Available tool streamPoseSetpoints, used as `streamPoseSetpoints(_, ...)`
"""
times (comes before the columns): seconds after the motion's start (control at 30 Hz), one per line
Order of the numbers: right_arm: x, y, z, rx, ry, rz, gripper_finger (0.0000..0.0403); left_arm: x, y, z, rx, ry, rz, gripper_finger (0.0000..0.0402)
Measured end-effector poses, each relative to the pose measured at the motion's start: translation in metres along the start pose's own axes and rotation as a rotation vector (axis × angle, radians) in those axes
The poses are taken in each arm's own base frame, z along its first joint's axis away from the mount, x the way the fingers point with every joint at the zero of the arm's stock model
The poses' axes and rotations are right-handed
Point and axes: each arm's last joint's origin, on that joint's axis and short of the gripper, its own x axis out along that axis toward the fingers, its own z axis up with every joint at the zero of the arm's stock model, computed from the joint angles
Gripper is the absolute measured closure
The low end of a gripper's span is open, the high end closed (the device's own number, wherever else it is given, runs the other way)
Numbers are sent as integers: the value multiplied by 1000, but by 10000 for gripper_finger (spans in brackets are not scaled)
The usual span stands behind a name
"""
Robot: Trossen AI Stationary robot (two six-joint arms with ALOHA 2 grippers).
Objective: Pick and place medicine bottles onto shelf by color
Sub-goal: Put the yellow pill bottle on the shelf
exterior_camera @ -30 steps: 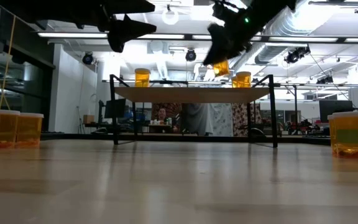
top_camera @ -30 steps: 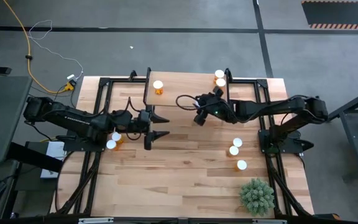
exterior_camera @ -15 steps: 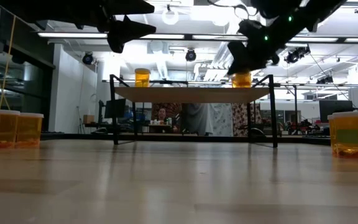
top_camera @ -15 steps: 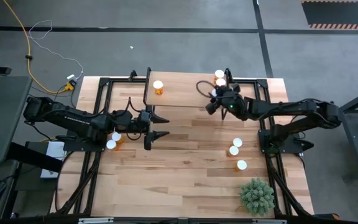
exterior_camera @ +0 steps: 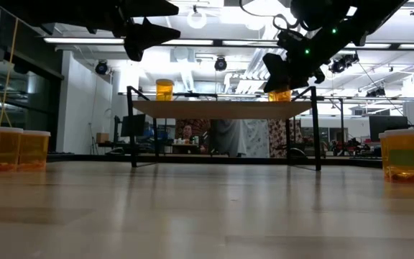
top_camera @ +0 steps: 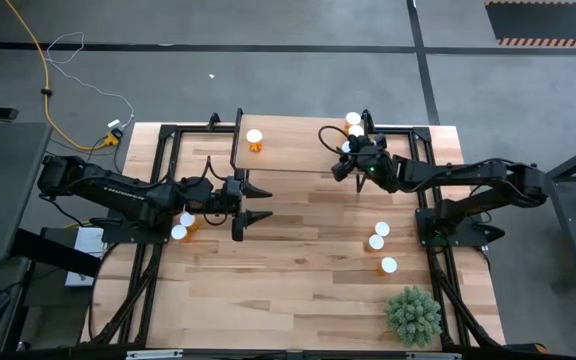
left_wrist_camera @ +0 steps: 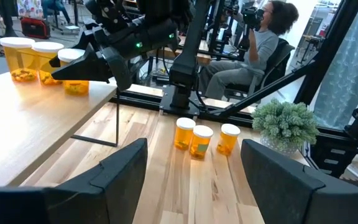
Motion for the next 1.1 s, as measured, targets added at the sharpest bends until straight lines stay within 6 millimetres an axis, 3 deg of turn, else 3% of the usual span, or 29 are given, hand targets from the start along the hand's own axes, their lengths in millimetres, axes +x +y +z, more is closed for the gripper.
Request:
streamPoseSetpoints(0.27, 0, 0, 0, -9, 1, 5, 210, 0, 0, 0, 0, 0, 0, 151)
streamPoseSetpoints(0.7, -9, -5, 7, 14, -17, 22, 93, 0, 0, 0, 0, 0, 0, 151)
streamPoseSetpoints(1.1, -35, -16, 32, 57, -64, 130, 84, 0, 0, 0, 1, 3, 3, 151)
